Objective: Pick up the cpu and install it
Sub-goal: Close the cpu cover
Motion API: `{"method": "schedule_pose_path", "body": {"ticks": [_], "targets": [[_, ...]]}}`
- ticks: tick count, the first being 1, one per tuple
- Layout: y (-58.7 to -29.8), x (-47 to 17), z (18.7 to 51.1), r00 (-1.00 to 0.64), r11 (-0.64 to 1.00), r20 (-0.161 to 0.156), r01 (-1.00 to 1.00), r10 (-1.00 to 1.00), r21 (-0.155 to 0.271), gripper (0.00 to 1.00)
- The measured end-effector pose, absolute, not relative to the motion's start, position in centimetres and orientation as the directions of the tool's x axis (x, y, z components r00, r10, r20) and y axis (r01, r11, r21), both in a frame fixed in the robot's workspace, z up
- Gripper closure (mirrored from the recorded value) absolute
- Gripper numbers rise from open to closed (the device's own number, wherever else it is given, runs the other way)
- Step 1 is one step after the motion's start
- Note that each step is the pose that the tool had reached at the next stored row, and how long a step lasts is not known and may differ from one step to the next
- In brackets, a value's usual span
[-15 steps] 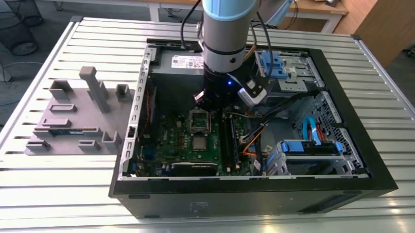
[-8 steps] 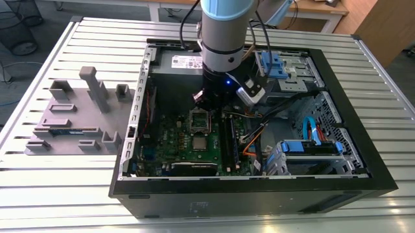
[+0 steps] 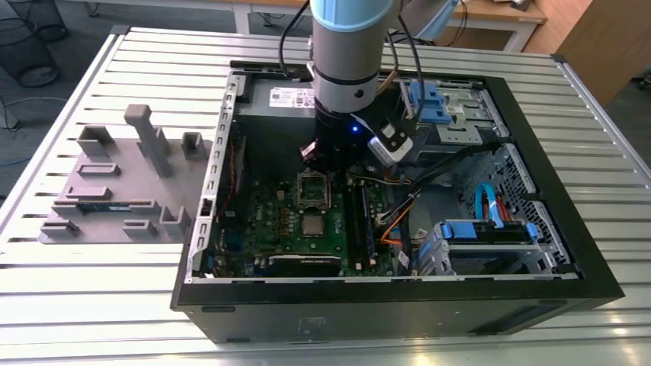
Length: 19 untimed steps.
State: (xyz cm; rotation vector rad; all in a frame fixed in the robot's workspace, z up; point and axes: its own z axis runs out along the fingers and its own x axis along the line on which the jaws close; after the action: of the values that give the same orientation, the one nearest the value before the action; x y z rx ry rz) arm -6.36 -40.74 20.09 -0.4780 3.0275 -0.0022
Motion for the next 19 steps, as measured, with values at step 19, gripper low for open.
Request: {"method": "schedule_pose_path", "body": {"ticks": [19], "targets": [[-40.8, -6.4, 21.6, -0.948, 0.951, -0.076, -0.308, -0.308, -0.013, 0.89]]}}
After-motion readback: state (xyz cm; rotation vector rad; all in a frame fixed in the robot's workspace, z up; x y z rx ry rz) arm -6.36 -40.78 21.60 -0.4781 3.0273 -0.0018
